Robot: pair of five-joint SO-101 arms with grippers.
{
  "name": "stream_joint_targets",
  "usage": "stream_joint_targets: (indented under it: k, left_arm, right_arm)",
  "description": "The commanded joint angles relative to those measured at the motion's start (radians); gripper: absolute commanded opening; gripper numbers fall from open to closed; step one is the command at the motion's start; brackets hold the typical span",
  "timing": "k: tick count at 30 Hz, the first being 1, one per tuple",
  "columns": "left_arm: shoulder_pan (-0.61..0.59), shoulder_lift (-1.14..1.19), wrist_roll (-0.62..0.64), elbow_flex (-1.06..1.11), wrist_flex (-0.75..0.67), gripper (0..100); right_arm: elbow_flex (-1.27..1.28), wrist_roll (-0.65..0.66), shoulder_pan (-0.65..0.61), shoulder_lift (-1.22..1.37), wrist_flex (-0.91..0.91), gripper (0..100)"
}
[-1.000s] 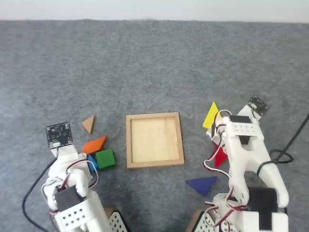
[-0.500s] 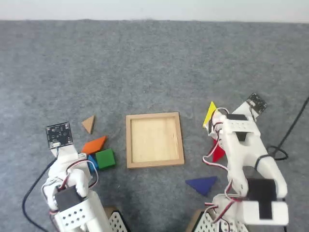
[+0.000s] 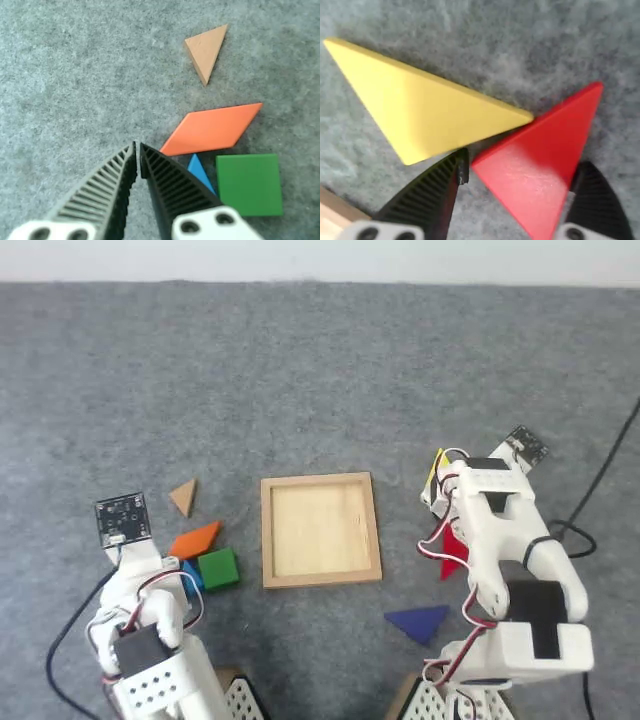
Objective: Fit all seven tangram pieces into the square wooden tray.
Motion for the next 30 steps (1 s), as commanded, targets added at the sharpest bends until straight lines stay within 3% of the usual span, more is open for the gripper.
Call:
stream_joint_targets:
  k: [1, 9, 18, 30]
  left_arm:
    - [0.005, -0.017, -0.005, -0.012, 0.005, 1]
    - [0.005, -0.017, -0.005, -0.012, 0.005, 1]
    - [0.005, -0.017, -0.005, -0.012, 0.005, 1]
    - [0.005, -0.017, -0.005, -0.012, 0.005, 1]
  right_arm:
    - [0.000, 0.015, 0.019, 0.038, 0.007, 23.0]
    - [-0.002, 0.028, 0.019, 0.038, 0.024, 24.6]
    - [-0.184, 0.029, 0.018, 0.036, 0.277, 24.6]
    - [-0.311, 0.092, 0.012, 0.036, 0.424, 24.6]
